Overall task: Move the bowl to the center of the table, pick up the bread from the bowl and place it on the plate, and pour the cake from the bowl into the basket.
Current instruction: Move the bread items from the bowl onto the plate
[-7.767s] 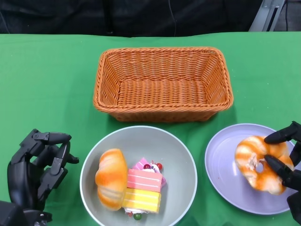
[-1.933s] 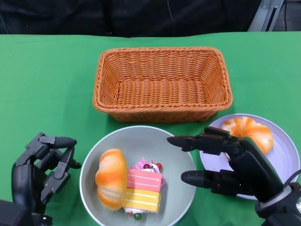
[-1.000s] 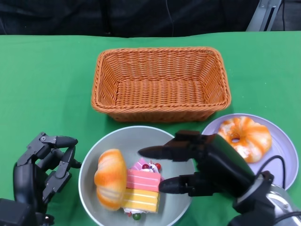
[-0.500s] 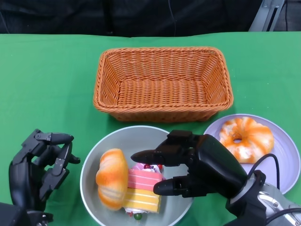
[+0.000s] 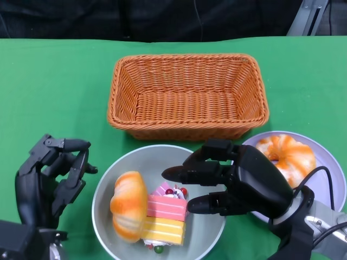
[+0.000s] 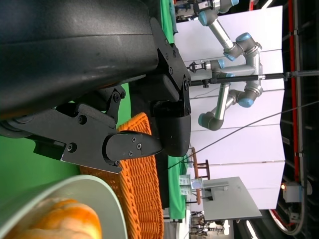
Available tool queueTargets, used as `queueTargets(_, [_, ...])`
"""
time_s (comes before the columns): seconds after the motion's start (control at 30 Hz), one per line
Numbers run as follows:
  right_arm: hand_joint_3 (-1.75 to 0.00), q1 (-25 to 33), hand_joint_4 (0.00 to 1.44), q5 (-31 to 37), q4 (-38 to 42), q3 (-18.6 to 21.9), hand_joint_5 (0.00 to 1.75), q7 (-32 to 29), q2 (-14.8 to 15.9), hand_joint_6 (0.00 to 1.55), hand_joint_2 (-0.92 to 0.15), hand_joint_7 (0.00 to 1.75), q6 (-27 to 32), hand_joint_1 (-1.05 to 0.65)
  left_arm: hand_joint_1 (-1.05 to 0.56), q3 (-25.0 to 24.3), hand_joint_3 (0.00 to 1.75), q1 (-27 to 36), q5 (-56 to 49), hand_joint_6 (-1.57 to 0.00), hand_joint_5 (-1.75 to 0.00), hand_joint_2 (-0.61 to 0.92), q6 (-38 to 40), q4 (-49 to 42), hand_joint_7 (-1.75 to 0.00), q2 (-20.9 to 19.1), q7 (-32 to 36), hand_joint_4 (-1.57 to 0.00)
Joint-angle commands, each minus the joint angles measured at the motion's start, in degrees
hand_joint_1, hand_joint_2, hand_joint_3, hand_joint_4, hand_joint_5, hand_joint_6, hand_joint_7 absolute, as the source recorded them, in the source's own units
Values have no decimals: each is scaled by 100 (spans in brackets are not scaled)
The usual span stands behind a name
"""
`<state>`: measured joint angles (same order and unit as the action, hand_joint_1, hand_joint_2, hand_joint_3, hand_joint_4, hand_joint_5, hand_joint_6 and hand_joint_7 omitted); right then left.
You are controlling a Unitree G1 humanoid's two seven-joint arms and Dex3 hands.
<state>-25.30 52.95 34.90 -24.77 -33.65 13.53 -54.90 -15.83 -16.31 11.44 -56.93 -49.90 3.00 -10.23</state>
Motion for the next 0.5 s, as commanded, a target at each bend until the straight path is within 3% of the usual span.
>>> queueTargets(0.03, [0, -308, 59, 366, 234, -202, 68, -690, 105, 78, -84, 1, -37, -48, -20, 12, 50, 35, 19, -78, -151, 85, 207, 205, -127, -35, 129, -79])
queueTargets(0.3, [0, -691, 55, 632, 580, -668, 70, -1283, 132, 75, -83, 0, -26, -49, -18, -7, 57, -25, 1, -80, -153, 82, 188, 233, -121, -90, 200, -79])
queueTargets(0.5, [0, -981, 56, 1019, 705, -1083, 61, -1818, 151, 72, -82, 0, 0, -51, -20, 1, 57, -40, 233, -83, -151, 81, 346, 318, -117, -56, 22, -80])
